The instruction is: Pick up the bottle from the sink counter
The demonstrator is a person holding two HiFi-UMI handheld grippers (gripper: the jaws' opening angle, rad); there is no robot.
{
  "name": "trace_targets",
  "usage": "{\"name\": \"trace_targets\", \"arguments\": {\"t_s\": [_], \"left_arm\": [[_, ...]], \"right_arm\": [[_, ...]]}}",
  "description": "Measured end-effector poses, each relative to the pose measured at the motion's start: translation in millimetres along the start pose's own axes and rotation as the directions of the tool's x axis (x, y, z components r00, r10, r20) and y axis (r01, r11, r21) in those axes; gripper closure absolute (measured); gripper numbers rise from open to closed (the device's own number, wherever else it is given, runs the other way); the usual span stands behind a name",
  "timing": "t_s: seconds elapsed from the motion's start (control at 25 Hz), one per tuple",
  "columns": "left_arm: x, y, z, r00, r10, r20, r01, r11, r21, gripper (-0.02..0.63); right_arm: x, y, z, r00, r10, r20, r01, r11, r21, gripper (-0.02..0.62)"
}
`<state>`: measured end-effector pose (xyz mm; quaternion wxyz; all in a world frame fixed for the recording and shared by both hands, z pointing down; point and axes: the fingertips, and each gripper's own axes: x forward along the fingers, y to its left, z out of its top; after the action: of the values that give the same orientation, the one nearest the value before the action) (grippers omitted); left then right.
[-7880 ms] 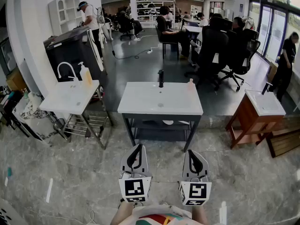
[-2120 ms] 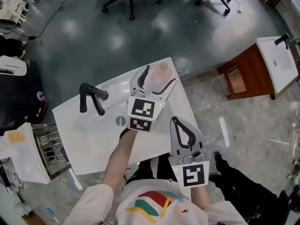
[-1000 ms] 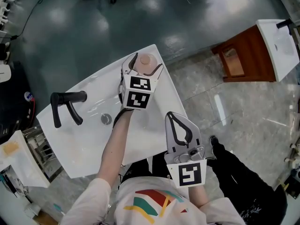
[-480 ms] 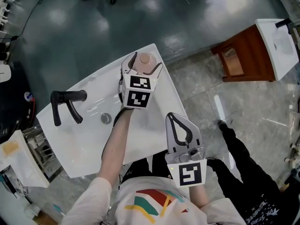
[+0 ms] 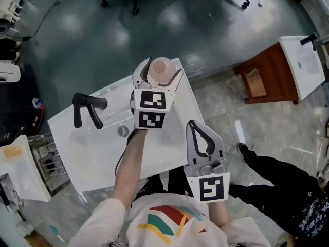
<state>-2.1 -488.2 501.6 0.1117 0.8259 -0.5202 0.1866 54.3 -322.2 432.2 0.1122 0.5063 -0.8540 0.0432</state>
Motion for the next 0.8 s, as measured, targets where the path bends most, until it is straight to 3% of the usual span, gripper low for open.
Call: {"name": "trace_targets", "arguments": {"t_s": [0.36,0.6,0.8], "left_arm": [[-123,36,93,0.983,0.102,0.152,-0.101,0.995,-0.012,0.222],[-219,60,132,0.951,0.186,0.248,-0.192,0.981,0.003,0.222],[-302,82,135,0.912,0.29,0.289,-0.304,0.953,0.004,0.222]], "right_arm": [[-5,37,90,0.987,0.025,0.161,-0.013,0.997,-0.072,0.583],[-16,73,142,0.958,0.071,0.277,-0.037,0.992,-0.125,0.583],[-27,116,169,0.931,0.134,0.34,-0.084,0.984,-0.159,0.583]]}}
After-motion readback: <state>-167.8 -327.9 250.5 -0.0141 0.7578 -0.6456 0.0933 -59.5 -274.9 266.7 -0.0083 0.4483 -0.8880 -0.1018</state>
